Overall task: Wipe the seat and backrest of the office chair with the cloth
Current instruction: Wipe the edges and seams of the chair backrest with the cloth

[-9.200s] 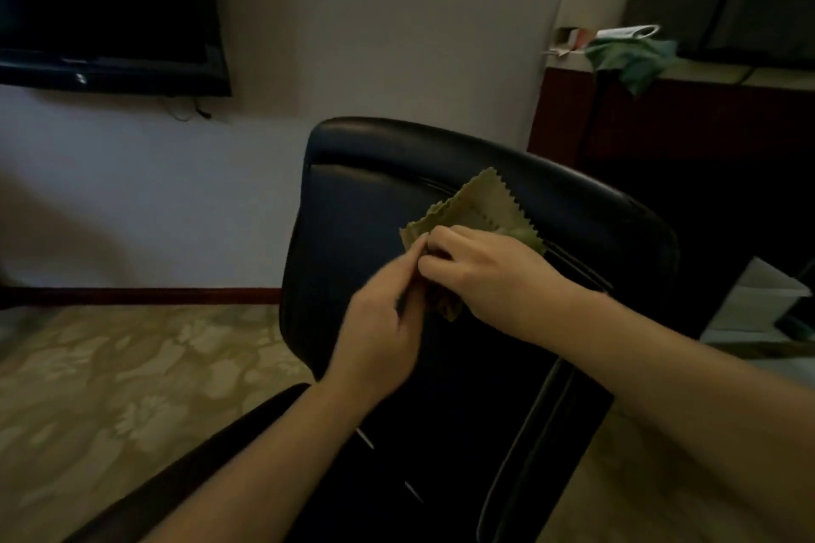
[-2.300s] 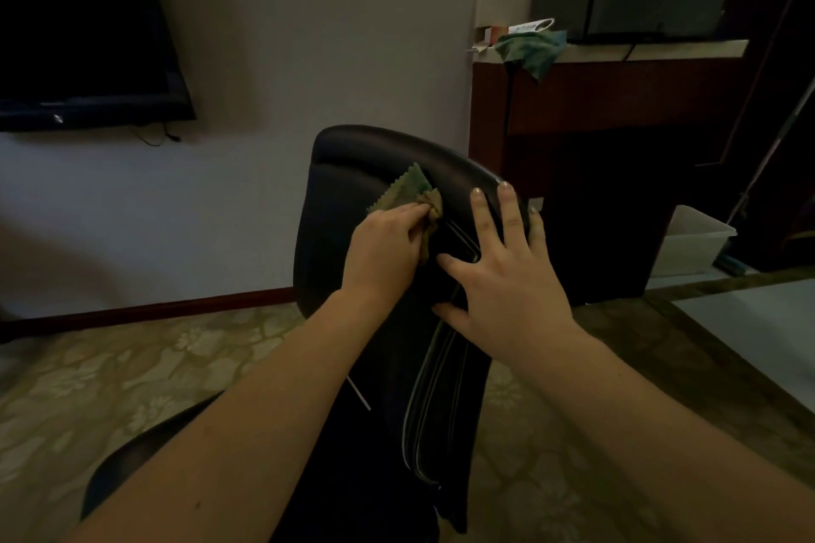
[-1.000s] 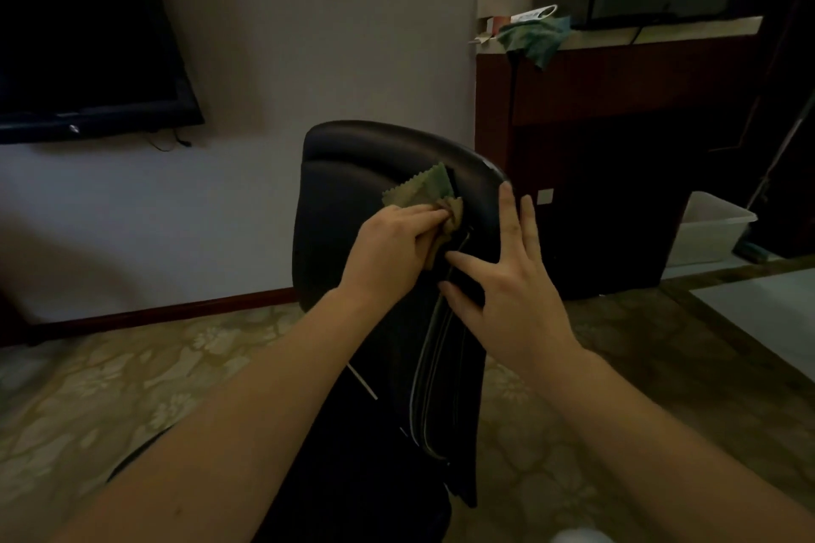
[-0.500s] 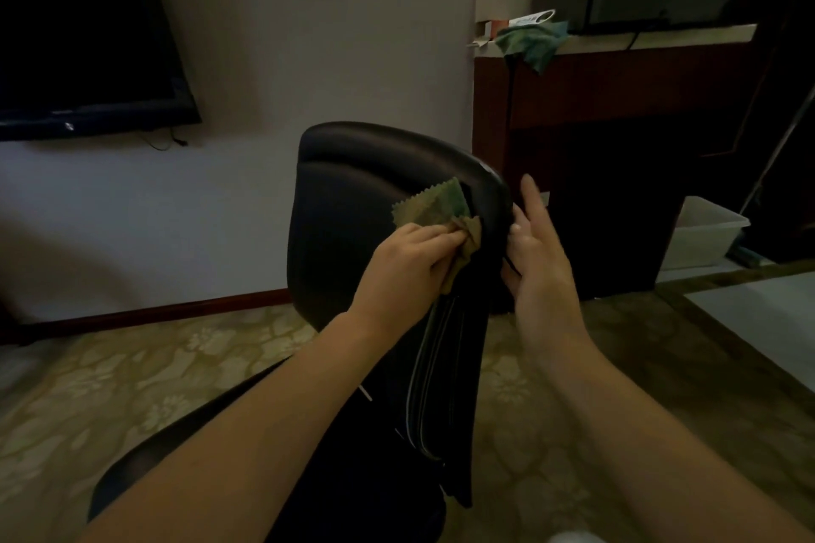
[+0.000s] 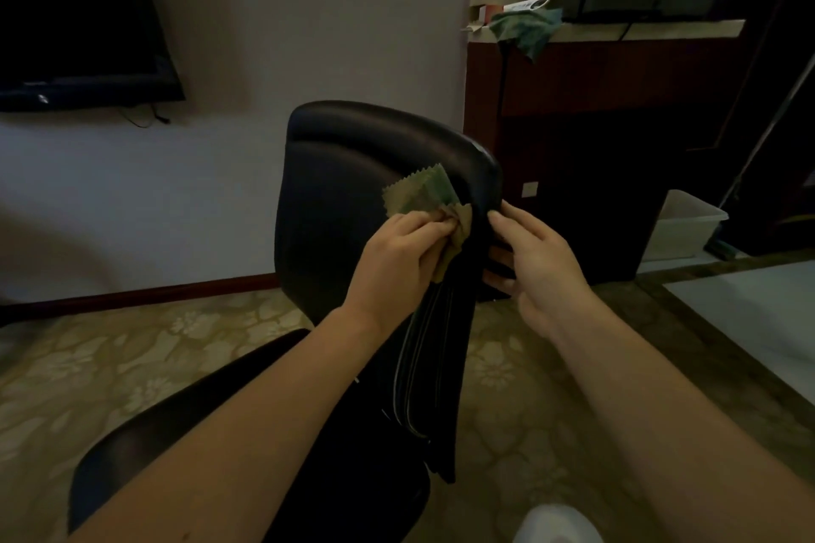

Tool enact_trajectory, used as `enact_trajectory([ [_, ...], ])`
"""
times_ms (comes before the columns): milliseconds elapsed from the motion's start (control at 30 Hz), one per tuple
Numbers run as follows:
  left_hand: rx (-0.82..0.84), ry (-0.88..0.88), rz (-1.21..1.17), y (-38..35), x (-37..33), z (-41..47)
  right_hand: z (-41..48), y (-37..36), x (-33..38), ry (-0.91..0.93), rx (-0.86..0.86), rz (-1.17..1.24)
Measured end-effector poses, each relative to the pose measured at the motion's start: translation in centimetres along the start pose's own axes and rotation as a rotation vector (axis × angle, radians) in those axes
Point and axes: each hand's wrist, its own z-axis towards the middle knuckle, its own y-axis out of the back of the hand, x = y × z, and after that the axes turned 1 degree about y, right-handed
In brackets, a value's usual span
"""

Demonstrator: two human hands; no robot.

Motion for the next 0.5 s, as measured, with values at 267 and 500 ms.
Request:
enact_trajectory([
  [267, -0.024, 0.067, -0.003, 0.3, -0.3, 1.2, -0.2, 0.2, -0.6, -0.026, 0.047, 0.065],
  [500, -0.081, 0.109, -0.035, -0.8, -0.6, 0.2, -0.6, 0.7, -1.3, -0.039, 0.046, 0.074],
])
